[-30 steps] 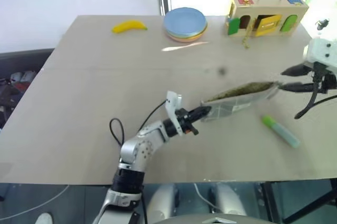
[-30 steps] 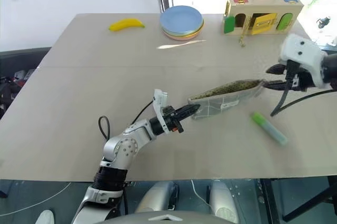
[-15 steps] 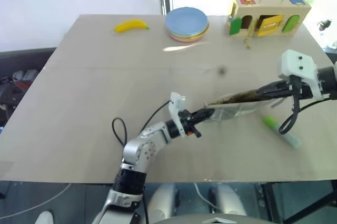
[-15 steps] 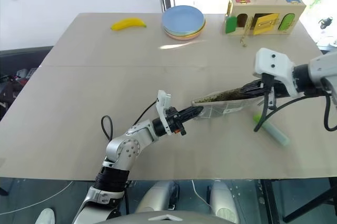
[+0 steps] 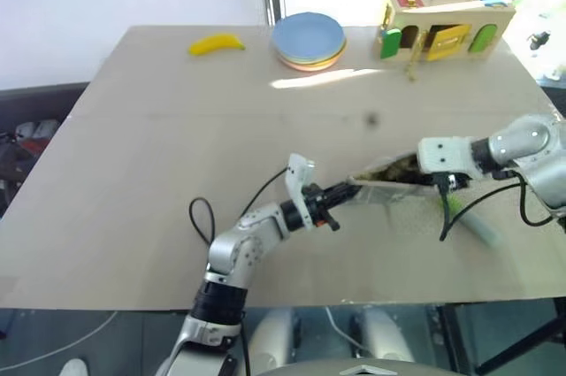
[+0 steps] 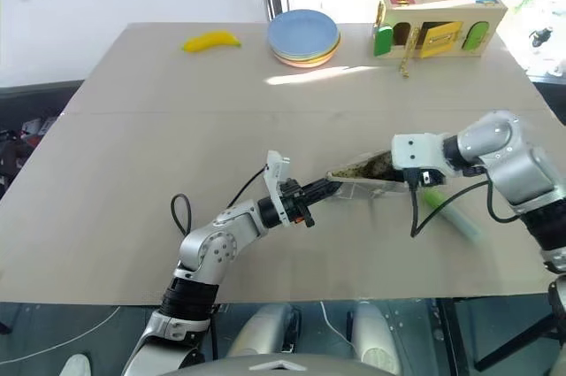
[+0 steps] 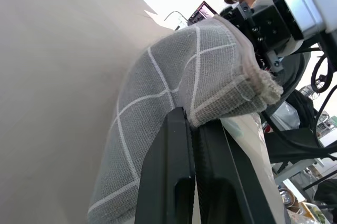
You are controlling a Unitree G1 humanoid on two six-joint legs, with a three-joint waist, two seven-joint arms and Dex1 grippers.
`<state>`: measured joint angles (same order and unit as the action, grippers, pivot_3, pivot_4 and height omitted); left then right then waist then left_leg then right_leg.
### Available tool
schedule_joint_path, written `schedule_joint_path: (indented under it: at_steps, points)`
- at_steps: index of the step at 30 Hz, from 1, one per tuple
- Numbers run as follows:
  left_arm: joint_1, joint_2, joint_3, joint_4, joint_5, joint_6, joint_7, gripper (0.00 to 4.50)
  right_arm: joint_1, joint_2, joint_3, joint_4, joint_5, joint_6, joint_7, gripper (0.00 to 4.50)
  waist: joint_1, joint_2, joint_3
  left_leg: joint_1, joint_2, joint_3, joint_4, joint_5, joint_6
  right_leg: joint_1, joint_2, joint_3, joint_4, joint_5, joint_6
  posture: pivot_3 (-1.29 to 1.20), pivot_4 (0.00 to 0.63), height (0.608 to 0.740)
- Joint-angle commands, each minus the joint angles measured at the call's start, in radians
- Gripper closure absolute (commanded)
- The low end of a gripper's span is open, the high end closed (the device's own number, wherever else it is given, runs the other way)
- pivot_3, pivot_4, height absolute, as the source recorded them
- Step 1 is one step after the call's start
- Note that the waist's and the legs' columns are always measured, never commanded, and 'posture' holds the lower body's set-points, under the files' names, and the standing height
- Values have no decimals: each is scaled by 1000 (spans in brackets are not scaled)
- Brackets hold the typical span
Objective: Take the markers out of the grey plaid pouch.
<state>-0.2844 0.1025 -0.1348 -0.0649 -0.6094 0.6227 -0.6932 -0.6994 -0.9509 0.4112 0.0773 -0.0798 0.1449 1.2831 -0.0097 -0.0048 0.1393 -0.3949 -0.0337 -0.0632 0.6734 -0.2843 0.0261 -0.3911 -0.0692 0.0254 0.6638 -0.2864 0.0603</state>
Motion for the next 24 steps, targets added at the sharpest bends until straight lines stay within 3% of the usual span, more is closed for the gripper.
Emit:
schedule_joint_path:
  at_steps: [1,10,12,13,14,20,21,24]
  points:
    - [4,1,15,-6,7,-13,12,4500,-34,23,16,69,-70,-50,-2,23,-5,0,0,0,0,0,0,0,0,0,0,0,0,0,0,0,150,740]
    - [4,1,16,-1,6,-18,20,4500,-51,99,50,157,-144,-117,19,23,-5,-1,0,0,0,0,0,0,0,0,0,0,0,0,0,0,150,740]
    - [3,-1,15,1,7,-19,20,4500,-46,117,52,155,-141,-118,29,867,-5,-1,-1,1,0,0,0,0,0,0,0,0,0,0,0,0,150,740]
    - [2,-2,15,2,7,-20,20,4500,-46,125,52,153,-141,-118,34,867,-5,-1,-1,1,0,0,0,0,0,0,0,0,0,0,0,0,150,740]
    - [2,-3,14,2,6,-20,21,4500,-47,131,52,151,-142,-117,41,1602,-5,-1,-1,1,0,0,0,0,0,0,0,0,0,0,0,0,150,740]
    - [-4,-9,14,14,8,-21,18,4500,-77,155,51,152,-154,-133,79,4024,-5,-1,-1,1,0,0,0,0,0,0,0,0,0,0,0,0,150,740]
    - [-5,-10,14,17,8,-22,19,4500,-82,160,51,157,-159,-134,80,4240,-5,-1,-1,1,0,0,0,0,0,0,0,0,0,0,0,0,150,740]
    - [-8,-14,14,22,10,-25,19,4500,-91,172,59,184,-184,-149,75,4241,-5,-1,-1,1,0,0,0,0,0,0,0,0,0,0,0,0,150,740]
